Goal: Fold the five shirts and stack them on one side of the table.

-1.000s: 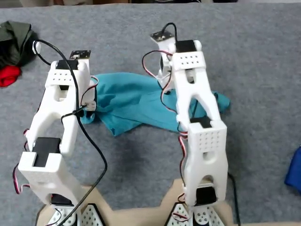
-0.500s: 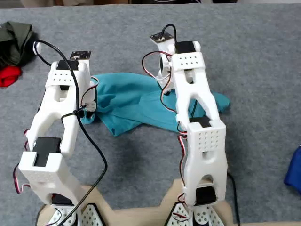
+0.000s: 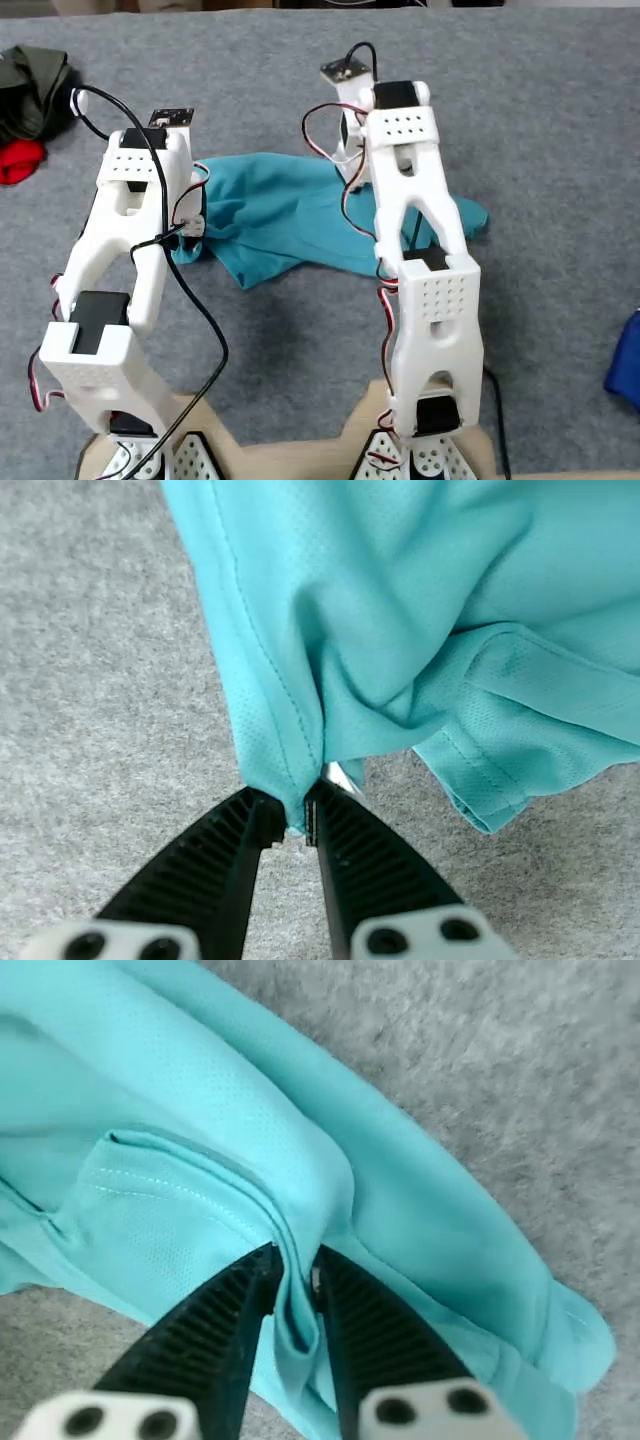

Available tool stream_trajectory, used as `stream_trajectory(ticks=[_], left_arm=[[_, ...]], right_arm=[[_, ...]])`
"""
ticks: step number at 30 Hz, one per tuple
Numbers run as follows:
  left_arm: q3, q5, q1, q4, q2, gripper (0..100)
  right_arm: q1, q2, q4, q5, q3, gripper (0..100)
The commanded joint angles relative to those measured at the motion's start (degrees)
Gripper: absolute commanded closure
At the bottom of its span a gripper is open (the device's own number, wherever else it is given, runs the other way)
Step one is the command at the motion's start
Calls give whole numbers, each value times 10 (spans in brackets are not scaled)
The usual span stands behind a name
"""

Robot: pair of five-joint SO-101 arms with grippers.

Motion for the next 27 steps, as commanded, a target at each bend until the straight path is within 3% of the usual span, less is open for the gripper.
stream_trajectory(ticks=[1, 27], left_arm=[[-2, 1, 4, 0, -7, 982], [-7, 1, 6, 16, -7, 982]], right_arm=[[8, -2, 18, 2, -51, 921], [29, -1, 42, 2, -49, 886]])
